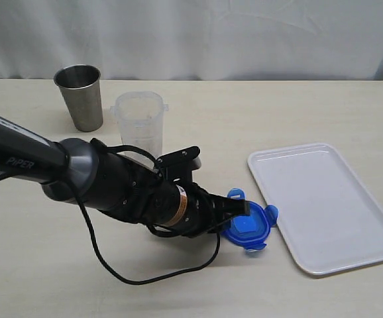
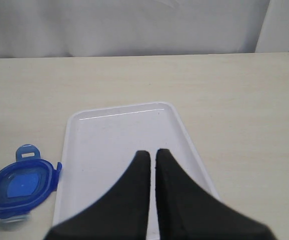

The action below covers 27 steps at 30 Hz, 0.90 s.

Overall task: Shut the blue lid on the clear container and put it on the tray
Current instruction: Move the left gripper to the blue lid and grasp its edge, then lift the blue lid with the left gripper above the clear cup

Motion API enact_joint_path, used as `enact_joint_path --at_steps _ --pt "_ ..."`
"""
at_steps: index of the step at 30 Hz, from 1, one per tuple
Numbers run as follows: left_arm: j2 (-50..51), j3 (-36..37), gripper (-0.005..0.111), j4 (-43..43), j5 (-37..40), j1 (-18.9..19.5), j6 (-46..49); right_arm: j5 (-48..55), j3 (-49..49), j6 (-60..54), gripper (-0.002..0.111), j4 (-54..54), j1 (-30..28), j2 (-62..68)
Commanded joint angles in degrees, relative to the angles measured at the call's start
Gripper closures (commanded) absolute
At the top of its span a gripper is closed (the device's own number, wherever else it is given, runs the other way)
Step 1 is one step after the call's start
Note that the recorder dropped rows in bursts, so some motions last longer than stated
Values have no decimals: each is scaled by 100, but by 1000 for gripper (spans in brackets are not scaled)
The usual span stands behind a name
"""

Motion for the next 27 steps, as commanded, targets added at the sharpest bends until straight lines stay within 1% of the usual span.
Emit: enact_joint_path --at_steps 1,5,9,12,19,23,27 --pt "25 6 80 -33 -22 -8 -36 -17 11 0 104 26 -3 -24" --pt "25 6 92 -18 -56 -8 -36 -17 11 0 104 26 -3 -24" --pt "25 6 106 4 -183 -8 -15 -17 11 0 104 26 -3 -24" --pt "25 6 107 163 -300 -8 -15 -17 11 0 104 26 -3 -24" --pt "-139 6 107 472 -873 -8 205 -17 11 0 104 26 -3 -24" --pt "-464 6 107 1041 -1012 -8 218 -17 11 0 104 26 -3 -24" --pt "-856 6 107 1685 -1200 -8 -29 -17 11 0 104 26 -3 -24"
